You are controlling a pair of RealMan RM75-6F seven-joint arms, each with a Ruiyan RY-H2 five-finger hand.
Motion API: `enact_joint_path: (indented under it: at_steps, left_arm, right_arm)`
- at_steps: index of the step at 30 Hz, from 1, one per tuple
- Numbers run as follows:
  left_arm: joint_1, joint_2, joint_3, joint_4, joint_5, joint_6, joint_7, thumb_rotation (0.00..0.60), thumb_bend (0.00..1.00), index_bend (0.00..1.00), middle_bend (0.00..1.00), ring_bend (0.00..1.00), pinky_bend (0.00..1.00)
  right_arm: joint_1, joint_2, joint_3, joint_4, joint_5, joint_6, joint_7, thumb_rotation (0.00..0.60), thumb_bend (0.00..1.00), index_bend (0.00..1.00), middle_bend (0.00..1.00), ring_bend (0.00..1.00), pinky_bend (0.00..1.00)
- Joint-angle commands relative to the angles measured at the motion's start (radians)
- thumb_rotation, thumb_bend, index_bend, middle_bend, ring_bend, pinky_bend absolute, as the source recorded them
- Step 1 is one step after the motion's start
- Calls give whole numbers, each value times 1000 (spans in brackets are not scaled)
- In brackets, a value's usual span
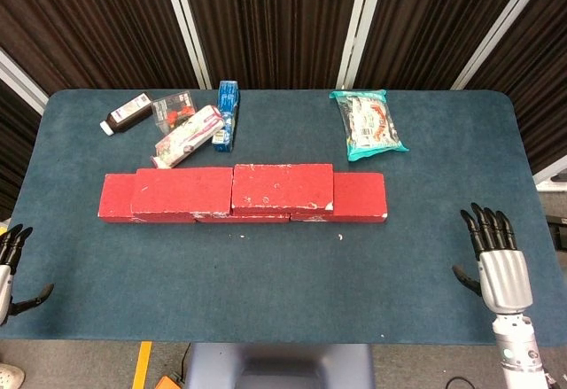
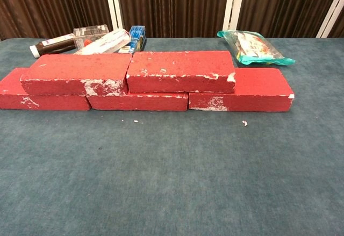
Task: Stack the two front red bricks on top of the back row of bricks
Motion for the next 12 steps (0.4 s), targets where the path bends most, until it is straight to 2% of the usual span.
enact_joint_path:
  at_steps: [1,12]
  left_arm:
    - [0,-3,-1,2,0,2,4,600,224,0,0,0,15]
    - [-4,-10,10,2,14,0,43,600,228,0,0,0,15]
  right_arm:
    - [-28,-29,43,36,7,-8,25,600,238,165,109,20,0]
    - [-69,-37,108,54,-18,-49,52,600,238,165,109,20,0]
